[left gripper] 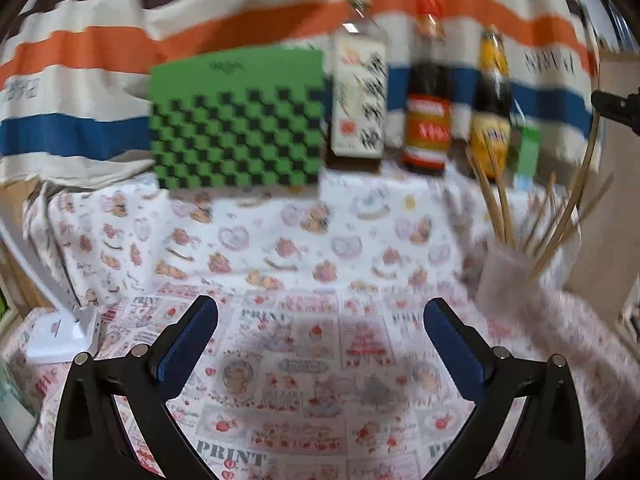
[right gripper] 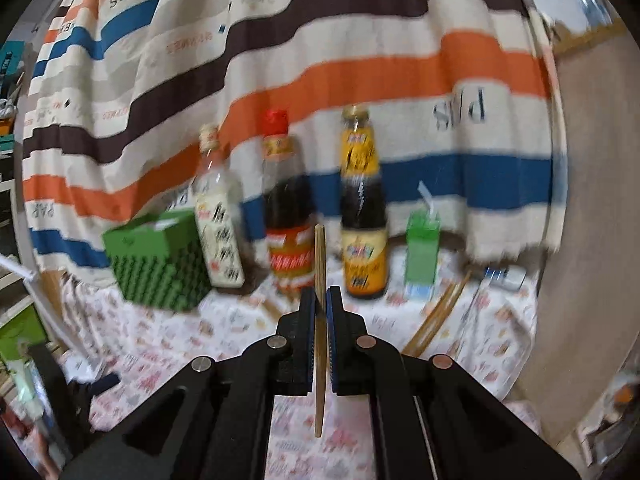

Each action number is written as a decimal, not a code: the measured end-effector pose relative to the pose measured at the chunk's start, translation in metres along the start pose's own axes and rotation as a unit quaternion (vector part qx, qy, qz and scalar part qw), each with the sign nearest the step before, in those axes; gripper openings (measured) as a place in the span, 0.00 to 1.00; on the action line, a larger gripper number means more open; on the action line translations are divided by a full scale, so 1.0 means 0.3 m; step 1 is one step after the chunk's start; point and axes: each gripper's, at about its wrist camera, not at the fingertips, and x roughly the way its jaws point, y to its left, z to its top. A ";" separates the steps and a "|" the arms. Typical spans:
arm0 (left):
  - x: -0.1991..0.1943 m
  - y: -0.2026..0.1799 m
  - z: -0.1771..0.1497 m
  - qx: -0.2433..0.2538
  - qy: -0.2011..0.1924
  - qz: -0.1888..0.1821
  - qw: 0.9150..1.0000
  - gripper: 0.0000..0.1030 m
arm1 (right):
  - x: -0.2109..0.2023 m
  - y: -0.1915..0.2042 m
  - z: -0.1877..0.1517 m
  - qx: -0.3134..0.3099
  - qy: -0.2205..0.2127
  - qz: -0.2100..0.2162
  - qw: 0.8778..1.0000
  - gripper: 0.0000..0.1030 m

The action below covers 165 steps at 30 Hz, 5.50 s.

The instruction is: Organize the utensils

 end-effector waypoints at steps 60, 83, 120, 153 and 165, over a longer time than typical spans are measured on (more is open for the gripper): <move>-0.047 0.050 0.014 -0.025 -0.060 -0.001 0.998 0.99 | -0.017 0.027 -0.198 -0.013 -0.050 -0.038 0.998 0.84; -0.001 -0.034 -0.045 0.019 -0.042 -0.003 0.999 0.99 | 0.121 -0.036 -0.430 -0.014 0.026 -0.018 0.999 0.84; -0.004 -0.044 -0.048 0.025 -0.044 0.008 0.999 1.00 | 0.130 -0.021 -0.434 -0.028 0.034 -0.036 0.998 0.87; 0.000 -0.047 -0.047 0.026 -0.042 0.007 0.999 1.00 | 0.129 -0.025 -0.432 -0.026 0.034 -0.042 0.998 0.87; 0.003 -0.050 -0.048 0.029 -0.040 0.008 0.999 1.00 | 0.130 -0.031 -0.432 -0.024 0.034 -0.044 0.998 0.87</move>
